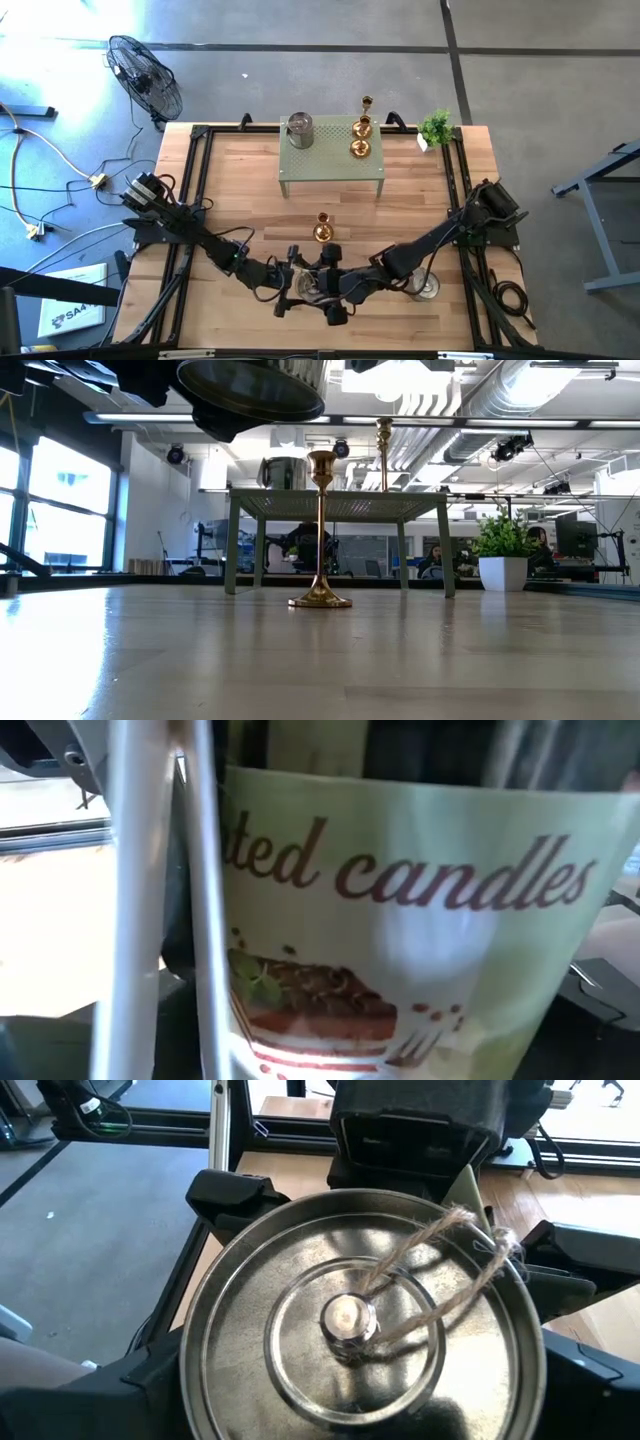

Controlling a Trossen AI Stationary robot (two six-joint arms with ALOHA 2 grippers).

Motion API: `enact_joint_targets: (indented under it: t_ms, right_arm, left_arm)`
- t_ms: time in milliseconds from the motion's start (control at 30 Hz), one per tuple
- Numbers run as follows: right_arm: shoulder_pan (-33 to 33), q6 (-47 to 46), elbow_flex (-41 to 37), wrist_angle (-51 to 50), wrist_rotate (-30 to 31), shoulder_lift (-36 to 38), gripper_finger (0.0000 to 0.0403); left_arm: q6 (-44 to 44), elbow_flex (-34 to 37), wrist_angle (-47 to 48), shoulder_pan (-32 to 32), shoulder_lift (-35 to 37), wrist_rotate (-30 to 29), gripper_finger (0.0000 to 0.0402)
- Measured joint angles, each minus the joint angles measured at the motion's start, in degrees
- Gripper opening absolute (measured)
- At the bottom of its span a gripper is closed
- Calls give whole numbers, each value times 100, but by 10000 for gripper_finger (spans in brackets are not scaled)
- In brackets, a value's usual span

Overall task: Pick & Place candle stick holders
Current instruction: Put the left silver scented candle on the shelf

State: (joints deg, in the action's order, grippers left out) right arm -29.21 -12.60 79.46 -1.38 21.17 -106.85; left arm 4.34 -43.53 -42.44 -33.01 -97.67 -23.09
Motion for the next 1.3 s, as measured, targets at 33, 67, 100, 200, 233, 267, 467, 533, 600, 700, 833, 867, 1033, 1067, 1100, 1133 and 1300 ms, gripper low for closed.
enact_joint_targets:
  t_ms: [33, 67, 100, 200, 233, 267, 467, 533, 600, 700, 833, 867, 1033, 1067, 1100, 1133, 1300]
  right_arm:
    - [-4, -2, 0, 8, 6, 0, 373]
    - [-4, -4, 0, 11, 7, 0, 381]
    - [-4, -22, 0, 15, 7, 0, 386]
    - [-4, -31, 0, 56, 13, 0, 383]
    - [-4, -12, 0, 58, 4, 0, 381]
    - [-4, 21, 0, 56, -6, 0, 379]
    - [-74, 108, 0, 41, 35, 6, 386]
    - [-125, 111, 0, 39, 104, 38, 386]
    - [-215, 150, 0, 17, 318, 131, 387]
    - [-411, 361, 10, 29, 772, 310, 388]
    - [-752, 594, 17, 17, 1343, 538, 388]
    - [-844, 621, 15, 13, 1435, 589, 388]
    - [-1263, 633, 15, 0, 1805, 702, 389]
    - [-1345, 624, 13, -15, 1938, 702, 389]
    - [-1429, 625, 13, -16, 2071, 702, 389]
    - [-1513, 624, 13, -23, 2192, 702, 389]
    - [-1852, 466, -62, -128, 2683, 699, 389]
  left_arm:
    - [-2, 0, 3, 0, 0, 0, 357]
    - [-1, -2, 14, 0, 0, -3, 357]
    - [2, -2, 31, 0, 0, -25, 357]
    - [2, 7, 123, 2, -2, -46, 357]
    - [6, 7, 129, 0, -2, -49, 357]
    - [8, 7, 130, 0, -2, -63, 357]
    - [-2, 4, 194, 0, -2, -34, 357]
    - [-8, 4, 228, -4, -2, -15, 357]
    - [-1, 4, 235, -4, -2, -23, 357]
    - [43, 9, 288, -2, -2, -81, 357]
    - [61, 17, 321, 7, -2, -113, 357]
    - [61, 17, 323, 5, -2, -130, 357]
    - [59, 17, 319, 2, -1, -160, 357]
    - [59, 15, 329, 2, 18, -222, 357]
    - [57, 15, 343, 2, 40, -286, 357]
    - [57, 15, 339, 2, 70, -313, 357]
    - [-11, 13, 340, 2, 331, -409, 357]
